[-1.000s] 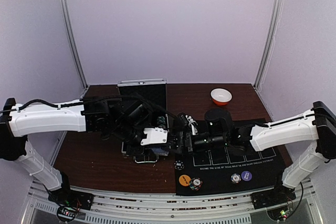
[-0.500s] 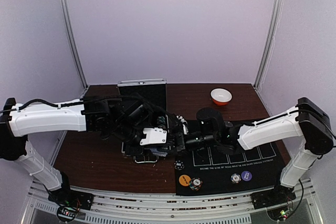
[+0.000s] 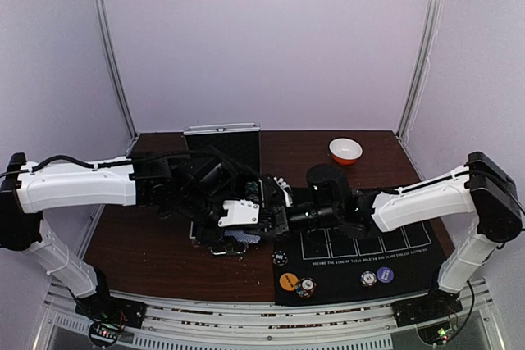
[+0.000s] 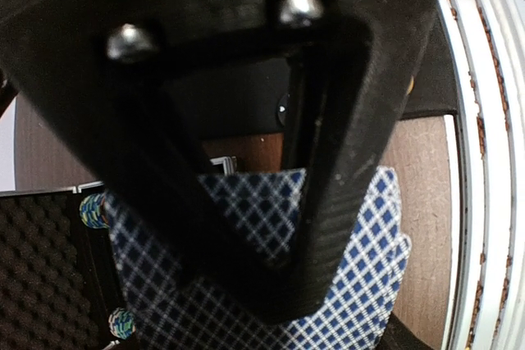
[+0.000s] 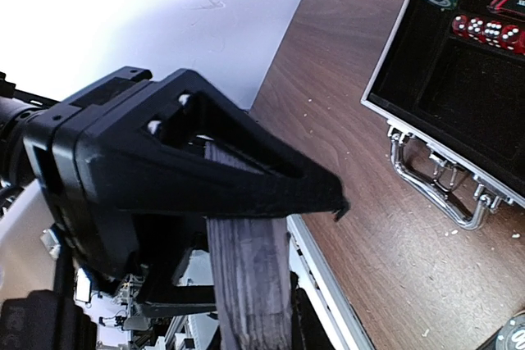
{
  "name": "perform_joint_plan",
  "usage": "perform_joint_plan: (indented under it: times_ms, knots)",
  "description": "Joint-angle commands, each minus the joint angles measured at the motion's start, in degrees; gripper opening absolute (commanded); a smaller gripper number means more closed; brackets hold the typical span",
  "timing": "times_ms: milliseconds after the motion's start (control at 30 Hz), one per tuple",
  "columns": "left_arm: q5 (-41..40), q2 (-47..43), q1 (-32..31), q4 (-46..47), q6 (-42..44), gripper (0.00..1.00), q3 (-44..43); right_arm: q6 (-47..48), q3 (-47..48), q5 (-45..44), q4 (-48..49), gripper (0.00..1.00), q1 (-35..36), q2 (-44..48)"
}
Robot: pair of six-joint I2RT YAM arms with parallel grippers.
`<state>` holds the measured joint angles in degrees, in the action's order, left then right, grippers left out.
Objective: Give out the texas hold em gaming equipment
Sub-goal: Pick up the poker card from the face-down deck piles.
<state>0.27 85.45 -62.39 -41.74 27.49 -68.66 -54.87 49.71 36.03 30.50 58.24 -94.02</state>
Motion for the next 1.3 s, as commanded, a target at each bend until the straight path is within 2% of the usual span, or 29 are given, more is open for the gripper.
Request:
perform_joint_plan:
  times_ms: [0,133,233,300,367,633,733,967,1267]
  knots:
    - [0.8,-0.5,1.0,4.1,0.5,0.59,0.1,2.0,1.8,2.6,-1.9,0.00,0.8,2.1]
    - [1.9,-1.2,1.0,4.1,0.3,0.53,0.0,3.1,2.5,1.2,-4.1,0.02,0.8,2.4]
    - [2.5,-1.8,1.0,4.1,0.2,0.53,-0.2,5.7,3.3,-3.5,-10.4,0.20,0.8,3.3]
    - [2.9,-1.9,1.0,4.1,0.1,0.53,-0.3,6.4,3.4,-5.5,-11.3,0.28,0.9,3.9]
    - [2.9,-1.9,1.0,4.1,0.1,0.53,-0.3,7.1,3.5,-7.4,-12.8,0.31,0.8,4.4]
    - [2.2,-2.1,1.1,3.2,-0.2,0.53,-0.5,10.6,3.4,-14.4,-21.6,0.34,0.8,7.8]
    - [1.8,-1.8,1.0,3.0,-0.4,0.53,-0.3,10.7,3.4,-13.8,-22.0,0.35,0.9,8.4]
    - [1.0,-0.7,1.0,3.0,-1.6,0.53,-0.4,12.3,5.5,-13.1,-25.3,0.29,1.1,8.0]
    - [0.5,0.3,1.0,3.0,-2.5,0.53,-0.6,13.0,7.7,-12.3,-26.5,0.37,2.1,7.3]
